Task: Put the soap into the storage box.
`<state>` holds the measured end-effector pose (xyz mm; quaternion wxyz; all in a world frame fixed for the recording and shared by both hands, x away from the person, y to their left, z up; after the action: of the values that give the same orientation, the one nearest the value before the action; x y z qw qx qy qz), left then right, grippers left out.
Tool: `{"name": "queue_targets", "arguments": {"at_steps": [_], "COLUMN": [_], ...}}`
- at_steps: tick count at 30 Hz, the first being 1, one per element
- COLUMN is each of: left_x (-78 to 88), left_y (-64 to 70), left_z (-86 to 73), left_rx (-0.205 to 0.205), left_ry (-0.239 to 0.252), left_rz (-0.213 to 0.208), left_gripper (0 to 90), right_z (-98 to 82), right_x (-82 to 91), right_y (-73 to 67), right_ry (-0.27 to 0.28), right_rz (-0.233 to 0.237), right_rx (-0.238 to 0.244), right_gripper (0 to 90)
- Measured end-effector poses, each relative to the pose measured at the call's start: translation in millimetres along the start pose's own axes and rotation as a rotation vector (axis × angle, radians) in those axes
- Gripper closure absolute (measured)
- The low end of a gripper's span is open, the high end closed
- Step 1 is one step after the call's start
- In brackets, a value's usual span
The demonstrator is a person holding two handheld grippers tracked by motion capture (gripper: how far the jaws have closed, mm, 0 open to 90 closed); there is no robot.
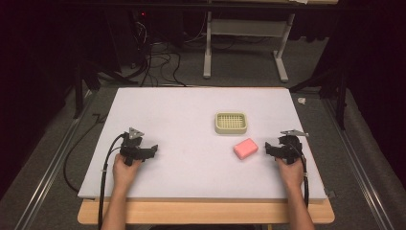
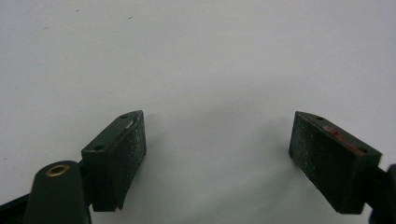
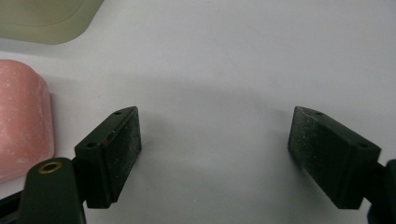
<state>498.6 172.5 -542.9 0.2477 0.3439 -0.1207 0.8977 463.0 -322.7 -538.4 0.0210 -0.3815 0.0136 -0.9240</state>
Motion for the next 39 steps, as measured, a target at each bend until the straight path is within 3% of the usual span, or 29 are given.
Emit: {"name": "queue_targets", "arguments": {"at_steps": [9,17,23,39], "left_x": [-0.2,-0.2,-0.2,-0.3], "left_y": [0.3,0.3,0.1,0.3], "left_z": [0.2,0.2,0.2,0.2], "left_rx": [0.004,0.004,0.003,0.004], "left_ry": [0.003,0.003,0.002,0.003], "left_rz": [0.000,0.000,0.000,0.000], "left_gripper": [19.2,19.2,19.2,19.3], "right_z": [0.5,2.6,8.1,9.8], "right_x": [0.3,6.6,18.6,45.1], "right_y": [1.6,6.9,3.9,-13.5], "right_ry": [-0.006,0.010,0.061,0.114], "right_rz": [-0.007,-0.006,0.029,0.104], "right_rx": [0.001,-0.043,-0.045,-0.009], "right_gripper": [17.5,16.5,15.9,15.2]}}
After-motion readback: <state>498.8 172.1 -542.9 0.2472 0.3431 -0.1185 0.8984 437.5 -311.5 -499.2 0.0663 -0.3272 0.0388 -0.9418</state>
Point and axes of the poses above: each handheld gripper's, and its own axes: x roughly backward along the jaws, z roughly out of its top, y roughly to its right, the point moved 8 cm from there along -x, roughly forward along the jaws, and after that the axes turned 4 degrees about -x, right-handed, at the moved point
